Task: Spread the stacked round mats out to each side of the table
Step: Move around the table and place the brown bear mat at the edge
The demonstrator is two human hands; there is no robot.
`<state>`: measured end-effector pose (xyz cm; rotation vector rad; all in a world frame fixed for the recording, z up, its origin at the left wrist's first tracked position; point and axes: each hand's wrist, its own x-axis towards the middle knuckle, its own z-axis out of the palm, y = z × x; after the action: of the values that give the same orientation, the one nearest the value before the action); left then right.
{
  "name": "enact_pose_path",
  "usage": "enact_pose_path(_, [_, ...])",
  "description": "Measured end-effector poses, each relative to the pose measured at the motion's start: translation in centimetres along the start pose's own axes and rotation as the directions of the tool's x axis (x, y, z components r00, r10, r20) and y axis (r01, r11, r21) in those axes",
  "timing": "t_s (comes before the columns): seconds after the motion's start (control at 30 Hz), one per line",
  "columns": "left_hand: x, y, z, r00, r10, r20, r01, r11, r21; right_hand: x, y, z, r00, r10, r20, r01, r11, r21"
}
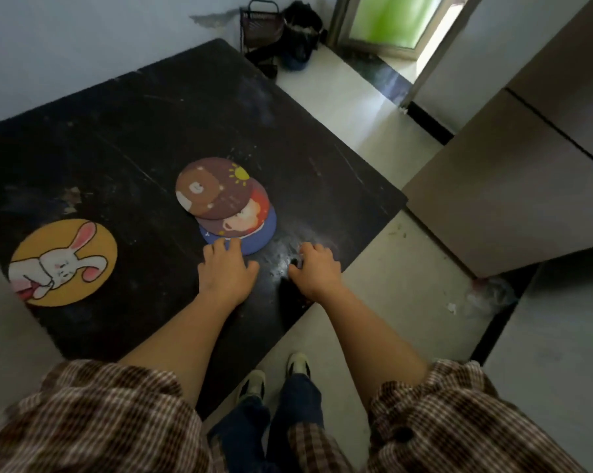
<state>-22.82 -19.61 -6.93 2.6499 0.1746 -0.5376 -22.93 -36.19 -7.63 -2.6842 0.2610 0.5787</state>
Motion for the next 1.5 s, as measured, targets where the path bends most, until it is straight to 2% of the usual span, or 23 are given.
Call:
enact_pose_path(0.1, [2.0,-0.6,-0.9,0.997,-0.075,-0.035,0.075,0.997,0.005,3.0,-1.5,-0.8,0.993,-0.108,0.050,0.110,0.993,-0.039])
enact_pose_path(0.2, [4.2,-0.9,-1.7,0.985,-0.150,-0.084,0.145,0.987,-0.068,6.3,-2.9,-1.8,0.976,-0.203,0.075,0.208,0.975,-0.071])
enact_pose_path(0.43, [8.6,-0.8,-2.8,0.898,-0.426,-0.107,0.393,0.888,-0.238,13.8,-5.7,-3.5,0.941,-0.323,0.097,0.332,0.939,-0.093])
enact_pose_path(0.63, [12.0,-1.7,-3.8,0.790,-0.598,-0.134,0.536,0.780,-0.325,18.1,-8.1,-3.3,0.912,-0.389,0.131,0.400,0.913,-0.079])
enact_pose_path(0.73, [13.0,-1.6,-3.9,0.669,-0.724,-0.164,0.652,0.679,-0.337,19.1,-8.9,-2.9,0.916,-0.388,0.101,0.392,0.920,-0.022])
enact_pose_path(0.8, [13.7,-1.6,-3.9,0.589,-0.795,-0.146,0.702,0.593,-0.394,19.7,-9.6,-2.7,0.942,-0.329,0.074,0.322,0.943,0.089])
enact_pose_path(0.97, [15.4,-2.3,-3.7,0.525,-0.845,-0.102,0.689,0.492,-0.532,20.8,-11.4,-2.8,0.979,-0.177,0.103,0.141,0.946,0.291])
enact_pose_path(1.03, [15.8,-2.4,-3.8,0.477,-0.876,-0.070,0.678,0.417,-0.605,21.1,-11.8,-2.9,0.983,-0.131,0.128,0.078,0.931,0.356])
enact_pose_path(1.1, [16.0,-2.3,-4.0,0.458,-0.888,-0.054,0.663,0.380,-0.645,21.2,-12.3,-3.0,0.978,-0.113,0.173,0.032,0.910,0.414])
enact_pose_path(1.2, [16.0,-2.0,-4.2,0.488,-0.867,-0.103,0.615,0.425,-0.665,21.2,-12.9,-3.1,0.975,-0.105,0.197,0.009,0.902,0.432])
enact_pose_path(1.3, [15.7,-1.6,-4.6,0.556,-0.822,-0.127,0.438,0.420,-0.795,21.4,-12.7,-3.4,0.979,-0.096,0.182,0.010,0.904,0.427])
enact_pose_path(1.4, [15.0,-1.2,-4.9,0.590,-0.806,-0.049,0.344,0.305,-0.888,21.1,-11.2,-3.7,0.983,-0.097,0.157,0.025,0.913,0.408])
enact_pose_path(1.5, [13.7,-0.5,-4.8,0.607,-0.789,0.093,0.247,0.077,-0.966,19.7,-9.5,-3.7,0.988,-0.057,0.142,-0.014,0.890,0.456])
